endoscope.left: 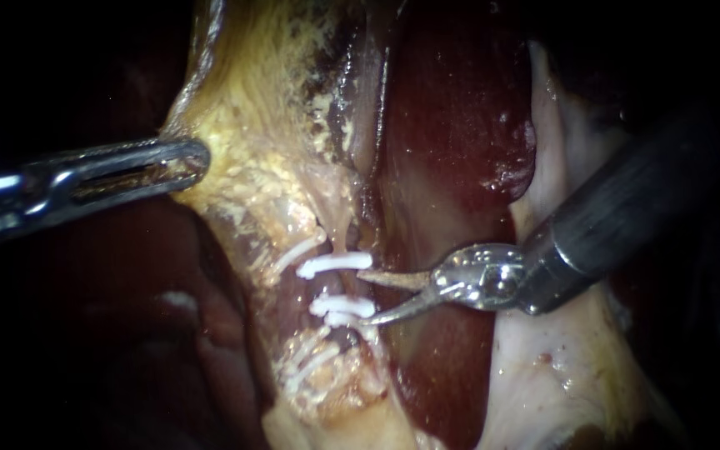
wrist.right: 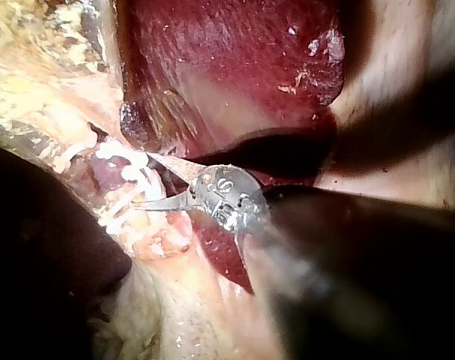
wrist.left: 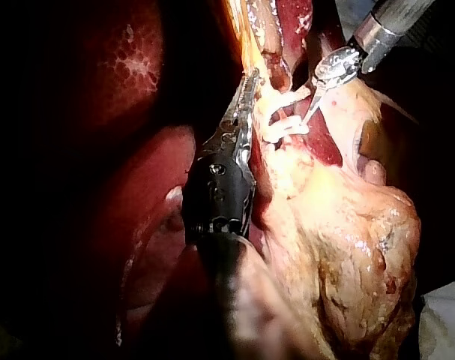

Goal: Go to the cutting position right tube

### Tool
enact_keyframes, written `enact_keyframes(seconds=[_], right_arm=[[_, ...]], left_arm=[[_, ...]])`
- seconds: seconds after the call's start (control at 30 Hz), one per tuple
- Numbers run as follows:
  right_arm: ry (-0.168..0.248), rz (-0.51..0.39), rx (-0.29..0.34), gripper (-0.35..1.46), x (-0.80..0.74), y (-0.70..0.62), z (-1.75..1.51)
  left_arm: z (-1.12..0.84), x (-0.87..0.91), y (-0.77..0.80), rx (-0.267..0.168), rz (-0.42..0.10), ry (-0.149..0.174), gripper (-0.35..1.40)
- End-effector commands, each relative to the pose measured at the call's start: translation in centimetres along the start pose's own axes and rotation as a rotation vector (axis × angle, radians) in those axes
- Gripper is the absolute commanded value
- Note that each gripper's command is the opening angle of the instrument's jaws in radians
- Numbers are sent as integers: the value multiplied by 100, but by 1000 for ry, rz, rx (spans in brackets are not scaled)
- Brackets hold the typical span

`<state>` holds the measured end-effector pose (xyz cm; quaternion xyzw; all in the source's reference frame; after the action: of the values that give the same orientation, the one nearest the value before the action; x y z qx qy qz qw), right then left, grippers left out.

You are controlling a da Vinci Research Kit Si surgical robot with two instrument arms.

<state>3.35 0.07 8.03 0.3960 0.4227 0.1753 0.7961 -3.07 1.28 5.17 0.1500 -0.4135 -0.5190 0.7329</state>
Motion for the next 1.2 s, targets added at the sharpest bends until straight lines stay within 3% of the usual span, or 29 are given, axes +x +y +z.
enact_keyframes(seconds=[0.03,0.53,0.87,1.2], right_arm=[[1,-1,6,123,2,0,3],[20,32,111,108,16,4,21],[34,48,120,96,29,8,39],[33,71,121,73,28,10,40]], left_arm=[[0,0,0,0,0,0,-35],[0,0,9,0,1,0,-35],[0,1,9,0,2,0,-35],[0,1,9,0,2,0,-35]])
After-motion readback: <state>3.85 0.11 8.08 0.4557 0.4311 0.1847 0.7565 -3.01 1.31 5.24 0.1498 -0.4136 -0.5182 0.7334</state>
